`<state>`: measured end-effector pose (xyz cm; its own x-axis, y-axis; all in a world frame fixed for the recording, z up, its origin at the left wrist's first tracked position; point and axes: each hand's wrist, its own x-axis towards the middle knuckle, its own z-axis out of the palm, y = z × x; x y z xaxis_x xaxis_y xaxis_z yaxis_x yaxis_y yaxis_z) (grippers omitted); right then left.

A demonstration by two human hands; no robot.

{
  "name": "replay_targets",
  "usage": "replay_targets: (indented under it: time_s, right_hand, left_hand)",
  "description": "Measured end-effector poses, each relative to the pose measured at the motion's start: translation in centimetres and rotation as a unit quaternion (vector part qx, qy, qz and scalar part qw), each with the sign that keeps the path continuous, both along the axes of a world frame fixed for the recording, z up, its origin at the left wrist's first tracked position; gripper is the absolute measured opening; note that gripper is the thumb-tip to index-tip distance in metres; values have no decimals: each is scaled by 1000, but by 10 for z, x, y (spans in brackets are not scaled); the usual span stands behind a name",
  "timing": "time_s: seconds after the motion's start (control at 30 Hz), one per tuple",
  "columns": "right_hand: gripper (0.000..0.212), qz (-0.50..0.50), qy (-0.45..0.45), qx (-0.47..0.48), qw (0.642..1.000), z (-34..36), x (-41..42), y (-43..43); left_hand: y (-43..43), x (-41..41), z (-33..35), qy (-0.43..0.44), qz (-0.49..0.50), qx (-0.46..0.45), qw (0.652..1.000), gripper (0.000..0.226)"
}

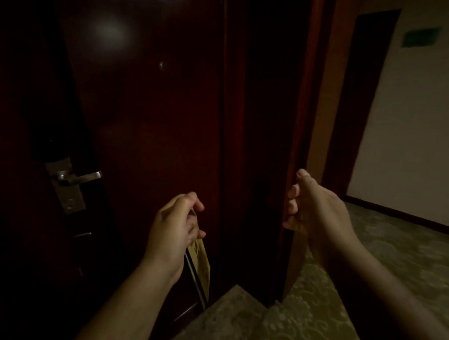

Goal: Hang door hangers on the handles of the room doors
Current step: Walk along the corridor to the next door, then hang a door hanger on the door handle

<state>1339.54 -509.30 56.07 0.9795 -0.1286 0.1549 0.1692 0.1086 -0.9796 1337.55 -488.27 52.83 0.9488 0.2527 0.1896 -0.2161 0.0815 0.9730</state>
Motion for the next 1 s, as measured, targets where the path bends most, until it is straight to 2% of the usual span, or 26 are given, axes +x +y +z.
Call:
replay_targets:
  time_s: [0.1,0.3,0.57,0.7,0.93,1.0]
  right_hand:
    - [41,34,28,-11,999,-11,50,20]
    - [42,97,18,-40,994,-21,139,58]
    - [45,107,-1,-98,989,-11,256,94]
    - [42,112,-21,-95,989,4,305,124]
    - [41,264,10,-130,956,-18,347,234]
    - [31,319,1,-133,938,-20,358,261]
  left_hand:
    - [12,31,-7,14,50,-1,999,30]
    - [46,97,-18,15,126,1,992,30]
    - [80,217,-26,20,157,-25,987,32]
    - [105,253,-27,25,189,-28,981,34]
    - [152,262,-41,37,283,-69,956,34]
    - [167,263,-39,36,310,-69,948,34]
